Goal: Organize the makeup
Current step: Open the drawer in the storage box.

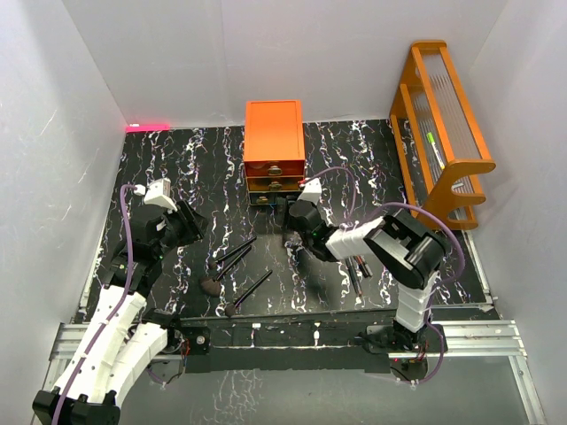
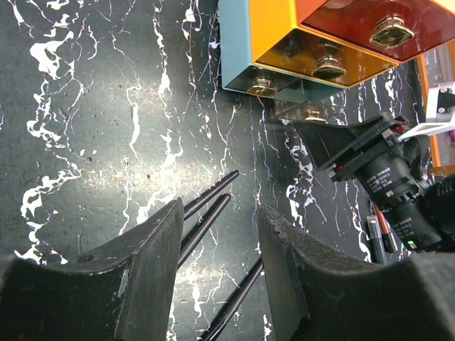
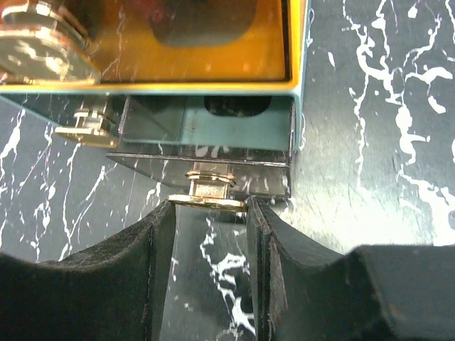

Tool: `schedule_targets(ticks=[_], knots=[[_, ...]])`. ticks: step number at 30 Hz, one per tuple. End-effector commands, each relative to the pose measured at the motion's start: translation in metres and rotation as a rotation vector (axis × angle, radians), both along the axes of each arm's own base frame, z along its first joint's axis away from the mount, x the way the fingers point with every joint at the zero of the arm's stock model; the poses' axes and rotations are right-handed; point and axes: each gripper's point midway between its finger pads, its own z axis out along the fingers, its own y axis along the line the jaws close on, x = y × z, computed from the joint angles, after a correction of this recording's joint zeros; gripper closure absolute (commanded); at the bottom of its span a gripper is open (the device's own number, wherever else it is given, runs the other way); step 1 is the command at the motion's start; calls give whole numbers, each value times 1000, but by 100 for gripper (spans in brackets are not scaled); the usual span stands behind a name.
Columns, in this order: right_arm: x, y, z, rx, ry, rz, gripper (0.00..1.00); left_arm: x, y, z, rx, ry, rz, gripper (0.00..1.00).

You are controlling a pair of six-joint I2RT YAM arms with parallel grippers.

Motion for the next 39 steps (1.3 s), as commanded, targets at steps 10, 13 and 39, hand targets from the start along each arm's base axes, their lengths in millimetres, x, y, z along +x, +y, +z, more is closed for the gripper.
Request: schedule_targets(ticks=[10, 13, 39], knots=[[-44, -17, 20, 39, 71, -20, 74, 0, -1, 4, -12, -13, -5, 55], [-57, -20, 19, 44, 97, -14, 74, 0, -1, 4, -13, -14, -5, 55], [-110, -22, 32, 12, 107, 41, 68, 1, 0, 0, -7, -5, 3, 55]])
